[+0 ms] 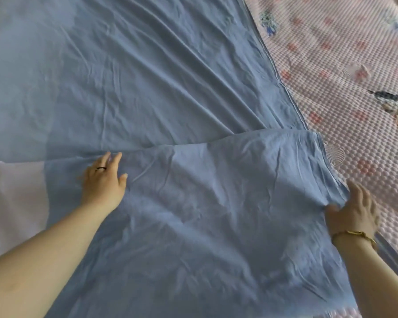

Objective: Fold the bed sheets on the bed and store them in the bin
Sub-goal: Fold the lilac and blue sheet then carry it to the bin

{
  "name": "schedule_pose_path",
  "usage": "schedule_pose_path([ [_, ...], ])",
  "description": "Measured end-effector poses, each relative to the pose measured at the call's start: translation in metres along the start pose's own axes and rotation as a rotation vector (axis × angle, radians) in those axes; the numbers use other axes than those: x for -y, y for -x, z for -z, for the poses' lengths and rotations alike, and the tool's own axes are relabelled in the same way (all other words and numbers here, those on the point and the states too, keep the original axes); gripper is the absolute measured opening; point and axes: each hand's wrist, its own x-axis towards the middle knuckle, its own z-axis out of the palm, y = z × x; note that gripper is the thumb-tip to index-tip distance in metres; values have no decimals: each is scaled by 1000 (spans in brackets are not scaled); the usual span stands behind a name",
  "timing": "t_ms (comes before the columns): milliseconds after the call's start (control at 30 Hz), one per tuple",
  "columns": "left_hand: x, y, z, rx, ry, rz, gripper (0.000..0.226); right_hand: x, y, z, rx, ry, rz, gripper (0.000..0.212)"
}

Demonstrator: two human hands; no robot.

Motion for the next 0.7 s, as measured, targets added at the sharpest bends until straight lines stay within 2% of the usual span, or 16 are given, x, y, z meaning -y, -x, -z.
schedule_pose_path([
  [67, 18, -15, 8, 28, -65, 79, 51, 37, -14, -6, 130, 127, 157, 60],
  [200, 36, -30, 16, 92, -163, 123, 45, 120, -53, -23, 221, 268, 467, 54],
  [333, 46, -43, 18, 81, -220, 107, 34, 159, -74, -42, 346, 424, 575, 35],
  [400, 52, -51, 13, 58, -159, 78, 24, 161, -79, -47, 306, 478, 629, 33],
  [500, 48, -63, 16, 8, -59, 44, 20, 153, -84, -47, 161, 383, 657, 37],
  [600, 48, -73, 16, -126, -4, -85, 14, 150, -93, -55, 138, 387, 589, 34],
  [700, 53, -81, 2, -97, -51, -154, 11, 149, -90, -77, 85, 298, 473, 35],
])
